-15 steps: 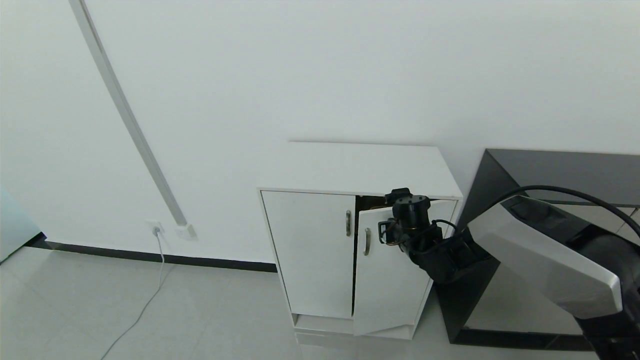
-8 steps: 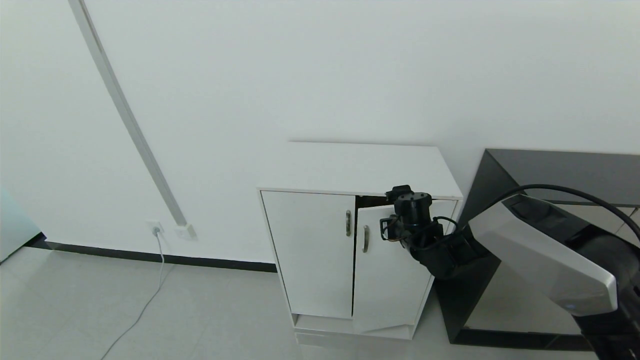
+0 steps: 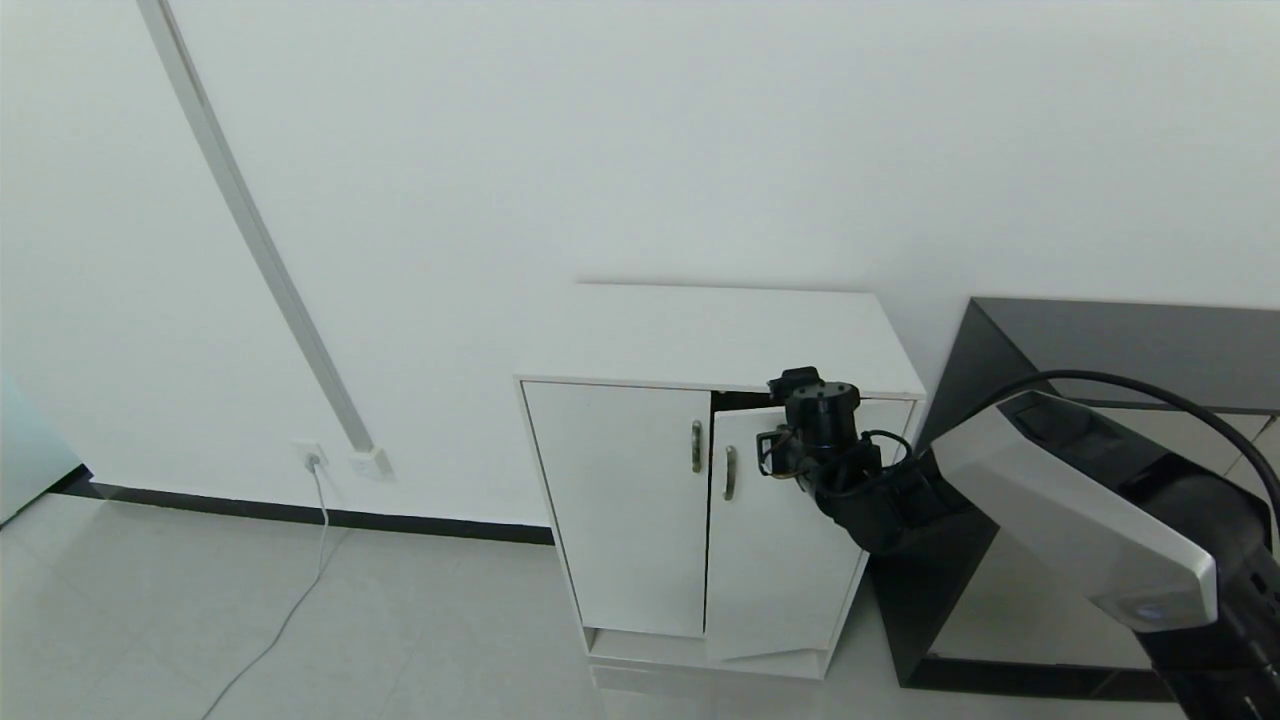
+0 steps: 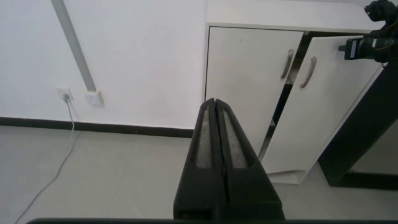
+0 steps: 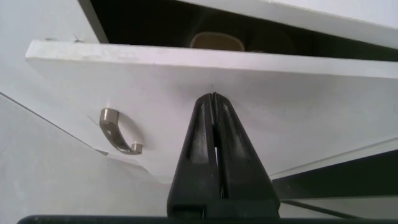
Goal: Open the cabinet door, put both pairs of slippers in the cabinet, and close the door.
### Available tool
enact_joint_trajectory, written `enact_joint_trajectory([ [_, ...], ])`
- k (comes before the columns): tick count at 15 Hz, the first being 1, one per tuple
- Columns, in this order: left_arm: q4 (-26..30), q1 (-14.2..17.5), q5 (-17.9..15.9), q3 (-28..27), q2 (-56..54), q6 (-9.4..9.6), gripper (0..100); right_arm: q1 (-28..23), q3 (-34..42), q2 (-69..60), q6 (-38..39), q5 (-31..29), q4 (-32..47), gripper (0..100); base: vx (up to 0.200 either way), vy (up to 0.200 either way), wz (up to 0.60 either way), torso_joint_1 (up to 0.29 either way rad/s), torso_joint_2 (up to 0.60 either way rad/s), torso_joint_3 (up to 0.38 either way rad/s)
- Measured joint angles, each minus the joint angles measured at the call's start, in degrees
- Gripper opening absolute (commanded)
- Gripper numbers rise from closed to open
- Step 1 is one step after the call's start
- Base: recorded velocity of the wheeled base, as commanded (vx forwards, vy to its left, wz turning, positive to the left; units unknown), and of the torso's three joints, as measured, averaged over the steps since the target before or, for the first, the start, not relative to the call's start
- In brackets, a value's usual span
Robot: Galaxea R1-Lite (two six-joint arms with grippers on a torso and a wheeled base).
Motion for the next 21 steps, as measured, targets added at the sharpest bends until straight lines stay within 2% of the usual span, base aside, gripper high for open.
enact_joint_trajectory([
  [13,0.0,0.0,0.0,0.0,0.0,0.02,0,-1.46,-10.89,4.55,-0.09,0.0,5.18,0,0.0,0.0,0.0,0.0,0.0,0.0],
  [21,0.0,0.0,0.0,0.0,0.0,-0.02,0,-1.65,-11.8,5.23,-0.41,-0.02,5.73,0,0.0,0.0,0.0,0.0,0.0,0.0],
])
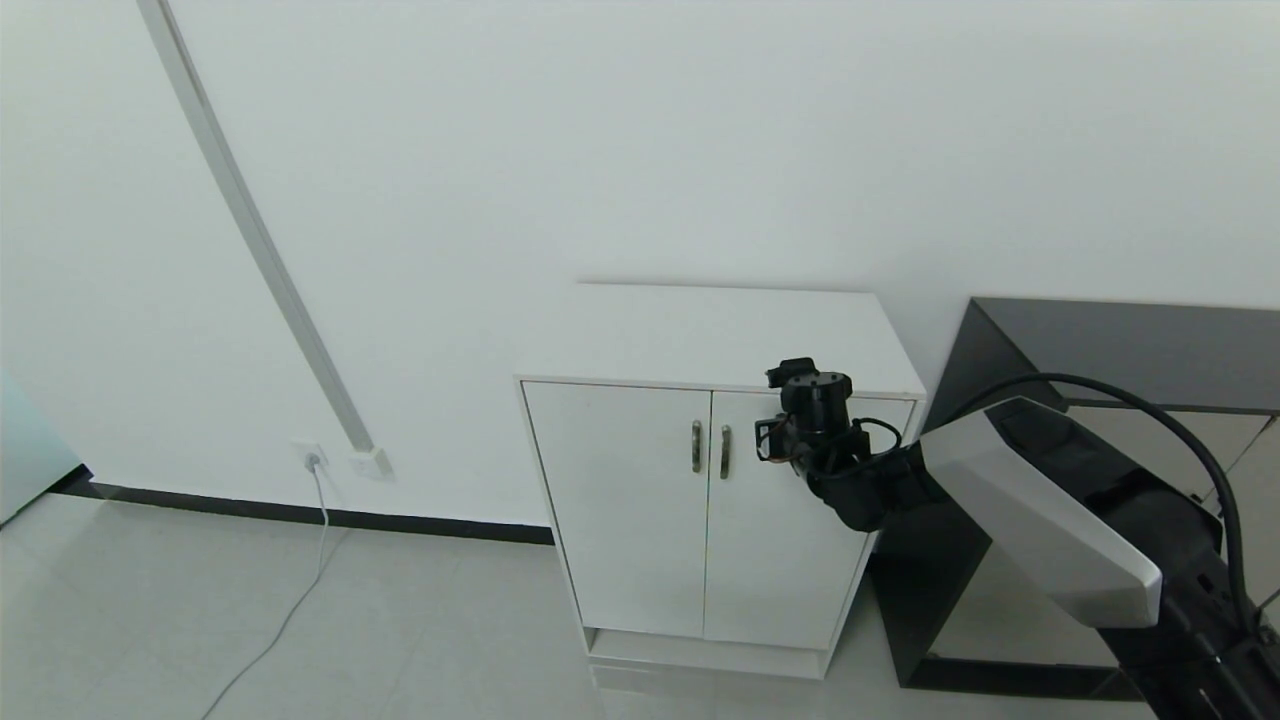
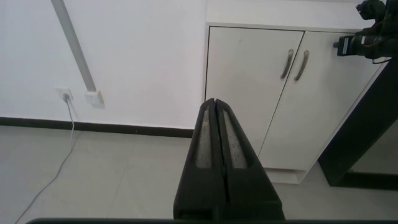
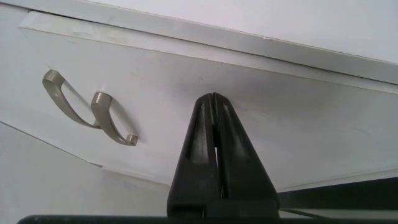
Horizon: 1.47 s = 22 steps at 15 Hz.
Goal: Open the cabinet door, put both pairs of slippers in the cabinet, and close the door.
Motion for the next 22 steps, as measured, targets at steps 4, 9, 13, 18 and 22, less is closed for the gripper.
enact_joint_trajectory([
  [4,0.0,0.0,0.0,0.0,0.0,-0.04,0,0.0,-1.44,0.5,-0.05,-0.04,0.68,0,0.0,0.0,0.0,0.0,0.0,0.0],
  [9,0.0,0.0,0.0,0.0,0.0,-0.04,0,-0.5,-2.51,1.02,-0.05,-0.06,1.08,0,0.0,0.0,0.0,0.0,0.0,0.0],
  [13,0.0,0.0,0.0,0.0,0.0,-0.04,0,-0.61,-3.5,1.63,0.0,-0.06,1.33,0,0.0,0.0,0.0,0.0,0.0,0.0],
  [18,0.0,0.0,-0.02,0.0,0.0,-0.04,0,-0.26,3.8,-1.68,0.63,-0.39,-0.48,0,0.0,0.0,0.0,0.0,0.0,0.0],
  [22,0.0,0.0,-0.09,0.0,0.0,-0.01,0,1.04,17.42,-9.86,0.63,-0.57,-6.19,0,0.0,0.0,0.0,0.0,0.0,0.0],
])
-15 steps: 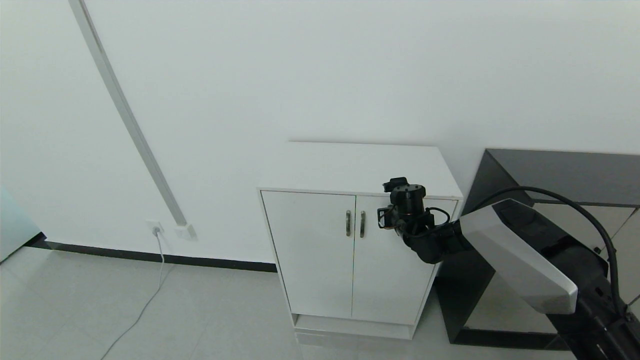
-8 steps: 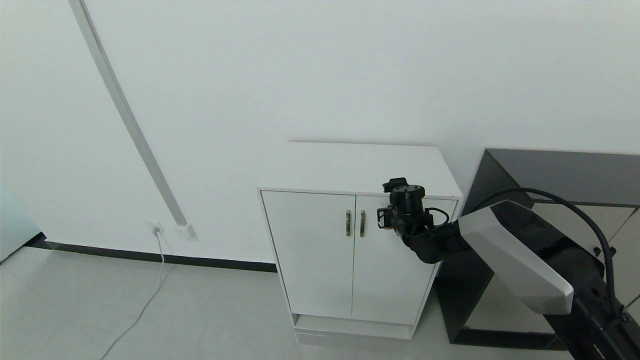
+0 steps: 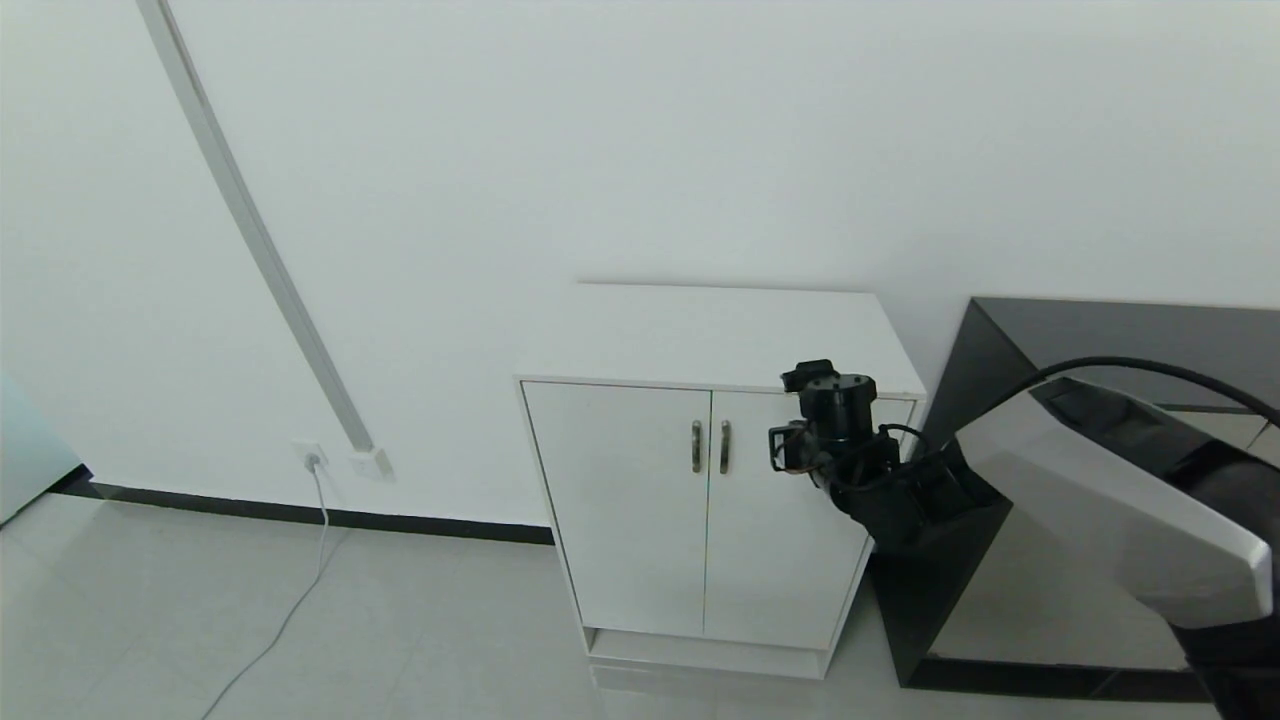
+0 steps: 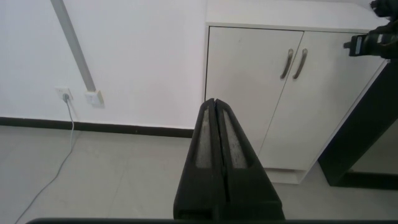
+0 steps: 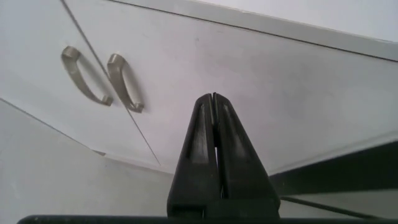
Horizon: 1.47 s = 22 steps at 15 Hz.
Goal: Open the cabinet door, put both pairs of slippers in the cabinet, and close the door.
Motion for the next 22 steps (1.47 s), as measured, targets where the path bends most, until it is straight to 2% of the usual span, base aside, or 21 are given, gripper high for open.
enact_joint_trajectory([
  [7,0.0,0.0,0.0,0.0,0.0,0.06,0,-1.49,26.38,-17.26,0.13,-0.55,-8.48,0,0.0,0.0,0.0,0.0,0.0,0.0],
  [14,0.0,0.0,-0.02,0.0,0.0,0.06,0,-8.33,52.94,-36.28,0.2,-3.18,-11.52,0,0.0,0.0,0.0,0.0,0.0,0.0],
  [17,0.0,0.0,-0.02,0.0,0.0,0.06,0,-12.4,61.5,-42.56,0.05,-2.39,-14.18,0,0.0,0.0,0.0,0.0,0.0,0.0],
  [22,0.02,0.0,-0.11,0.0,0.0,0.06,0,-13.86,71.78,-51.85,-0.38,-1.05,-14.88,0,0.0,0.0,0.0,0.0,0.0,0.0],
])
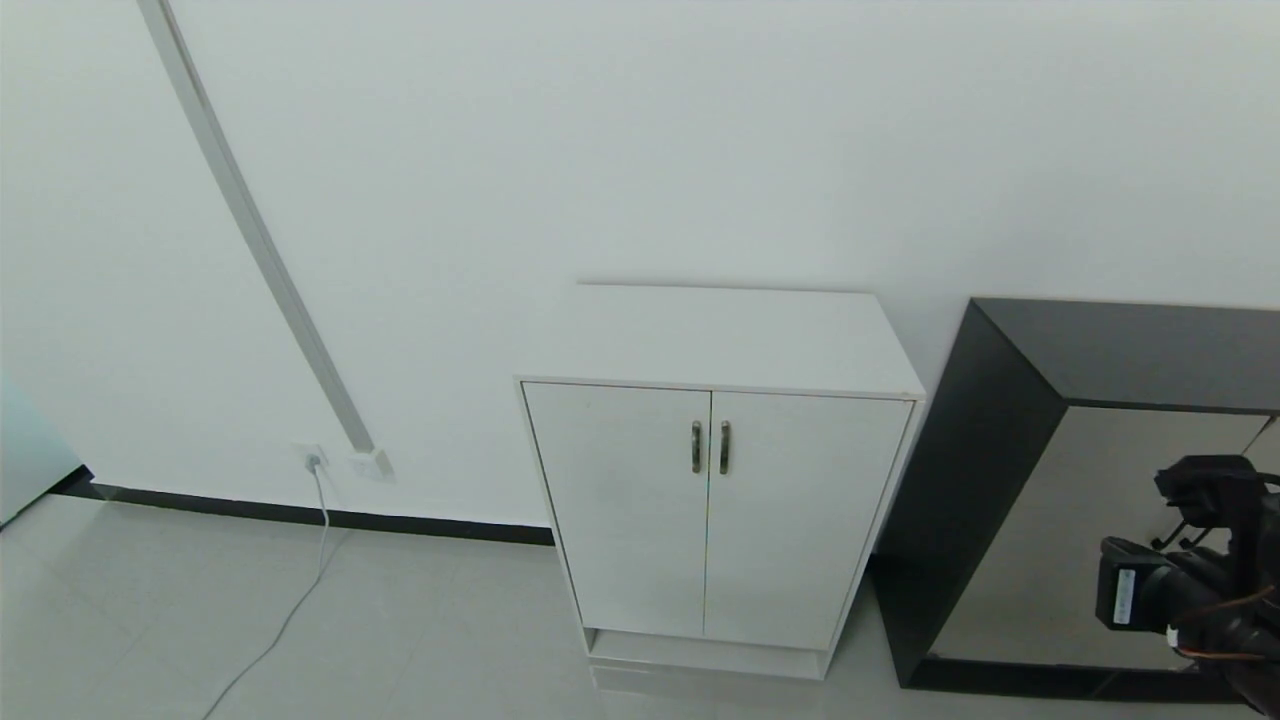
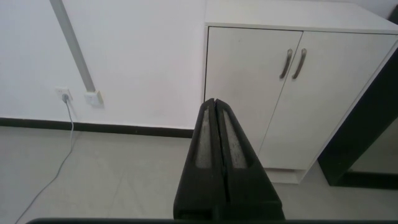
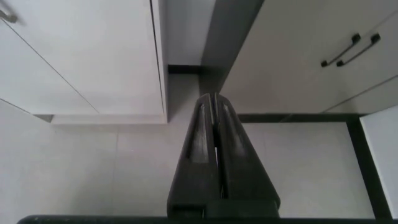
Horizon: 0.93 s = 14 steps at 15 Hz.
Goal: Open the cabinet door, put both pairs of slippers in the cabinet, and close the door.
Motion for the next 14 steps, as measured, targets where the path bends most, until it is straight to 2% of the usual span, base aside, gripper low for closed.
enact_joint_trajectory([
  [6,0.0,0.0,0.01,0.0,0.0,0.0,0,-0.06,8.92,-9.09,0.09,0.99,1.61,0,0.0,0.0,0.0,0.0,0.0,0.0],
  [10,0.0,0.0,0.0,0.0,0.0,0.02,0,-0.09,9.64,-17.66,0.13,2.9,12.42,0,0.0,0.0,0.0,0.0,0.0,0.0],
  [14,0.02,0.0,-0.05,0.0,0.0,0.06,0,0.0,9.67,-27.51,-0.11,9.8,28.4,0,0.0,0.0,0.0,0.0,0.0,0.0],
])
